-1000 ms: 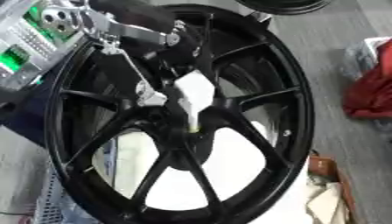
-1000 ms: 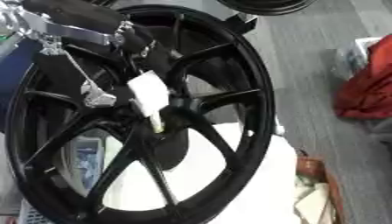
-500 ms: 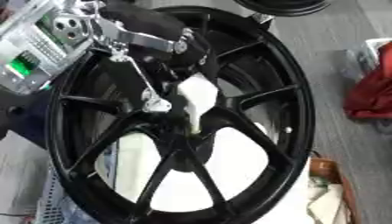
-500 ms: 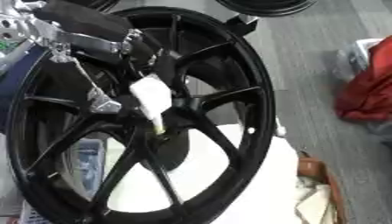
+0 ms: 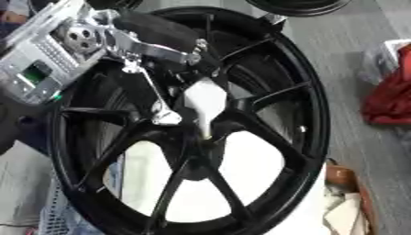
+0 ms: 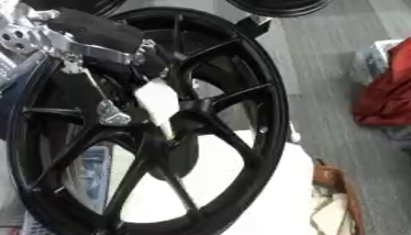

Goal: Pull the pin out of the wheel hub.

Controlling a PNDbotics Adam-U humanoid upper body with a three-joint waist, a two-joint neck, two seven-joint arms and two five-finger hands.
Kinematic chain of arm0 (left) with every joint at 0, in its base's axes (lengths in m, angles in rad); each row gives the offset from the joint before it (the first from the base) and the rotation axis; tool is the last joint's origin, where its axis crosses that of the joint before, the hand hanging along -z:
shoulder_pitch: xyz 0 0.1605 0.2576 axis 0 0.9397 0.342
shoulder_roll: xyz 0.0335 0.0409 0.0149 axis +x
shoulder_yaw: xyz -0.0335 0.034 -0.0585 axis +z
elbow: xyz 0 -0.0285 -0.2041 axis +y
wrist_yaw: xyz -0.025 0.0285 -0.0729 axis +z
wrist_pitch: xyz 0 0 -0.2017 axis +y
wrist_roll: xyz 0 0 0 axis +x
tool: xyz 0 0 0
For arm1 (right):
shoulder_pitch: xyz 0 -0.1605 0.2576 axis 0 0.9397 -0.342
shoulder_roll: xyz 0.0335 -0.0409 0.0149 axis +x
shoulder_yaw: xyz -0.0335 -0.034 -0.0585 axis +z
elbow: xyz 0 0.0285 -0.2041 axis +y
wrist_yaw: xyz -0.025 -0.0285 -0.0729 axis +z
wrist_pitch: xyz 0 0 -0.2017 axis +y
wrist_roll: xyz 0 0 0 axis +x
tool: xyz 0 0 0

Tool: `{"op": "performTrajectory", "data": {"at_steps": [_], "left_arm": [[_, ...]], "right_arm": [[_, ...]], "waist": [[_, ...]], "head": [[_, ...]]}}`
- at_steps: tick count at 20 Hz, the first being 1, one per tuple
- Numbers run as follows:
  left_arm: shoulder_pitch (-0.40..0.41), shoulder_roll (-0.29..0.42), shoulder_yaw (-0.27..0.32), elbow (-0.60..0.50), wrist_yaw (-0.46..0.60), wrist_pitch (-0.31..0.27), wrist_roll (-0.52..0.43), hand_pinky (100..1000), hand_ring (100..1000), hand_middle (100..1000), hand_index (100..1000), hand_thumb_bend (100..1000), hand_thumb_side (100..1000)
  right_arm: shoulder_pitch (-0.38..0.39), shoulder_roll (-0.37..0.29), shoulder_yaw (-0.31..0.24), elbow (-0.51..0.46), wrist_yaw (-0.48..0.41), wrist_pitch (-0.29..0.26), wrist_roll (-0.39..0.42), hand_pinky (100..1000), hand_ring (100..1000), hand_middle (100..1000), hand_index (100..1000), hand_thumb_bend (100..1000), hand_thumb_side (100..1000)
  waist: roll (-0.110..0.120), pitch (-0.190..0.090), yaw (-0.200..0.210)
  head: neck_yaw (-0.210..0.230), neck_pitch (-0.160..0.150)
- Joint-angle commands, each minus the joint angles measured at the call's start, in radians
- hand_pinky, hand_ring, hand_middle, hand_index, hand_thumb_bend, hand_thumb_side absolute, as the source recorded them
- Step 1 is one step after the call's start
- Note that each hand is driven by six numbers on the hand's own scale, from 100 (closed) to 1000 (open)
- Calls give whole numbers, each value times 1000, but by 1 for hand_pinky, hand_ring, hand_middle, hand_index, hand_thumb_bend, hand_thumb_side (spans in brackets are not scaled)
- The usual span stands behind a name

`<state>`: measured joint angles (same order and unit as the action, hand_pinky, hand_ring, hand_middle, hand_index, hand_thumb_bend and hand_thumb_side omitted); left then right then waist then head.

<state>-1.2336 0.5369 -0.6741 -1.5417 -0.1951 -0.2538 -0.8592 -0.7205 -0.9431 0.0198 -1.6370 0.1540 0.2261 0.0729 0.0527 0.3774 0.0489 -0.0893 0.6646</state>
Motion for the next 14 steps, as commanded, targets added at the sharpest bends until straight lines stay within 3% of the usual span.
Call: {"op": "performTrajectory", "data": {"at_steps": [1,5,11,14], "left_arm": [[-16,9,10,-9,2,-51,-48,781,673,544,768,100,137],[-15,8,12,-5,-1,-49,-48,753,591,458,695,100,124],[-23,1,44,-14,30,-23,-48,662,459,280,453,100,135],[-29,-2,67,-21,49,-10,-48,637,431,253,377,100,131]], "right_arm": [[-10,-23,-7,-12,-9,2,-9,852,749,692,766,100,659],[-9,-23,-6,-11,-9,4,-14,852,748,691,766,100,669],[-4,-23,-4,-7,-8,9,-19,853,748,690,767,100,680],[-3,-24,-5,-7,-9,10,-24,853,747,690,767,100,681]], "waist": [[-5,-19,-2],[-4,-20,-3],[-4,-21,-3],[-3,-23,-2]], "head": [[4,-15],[5,-15],[9,-12],[10,-10]]}}
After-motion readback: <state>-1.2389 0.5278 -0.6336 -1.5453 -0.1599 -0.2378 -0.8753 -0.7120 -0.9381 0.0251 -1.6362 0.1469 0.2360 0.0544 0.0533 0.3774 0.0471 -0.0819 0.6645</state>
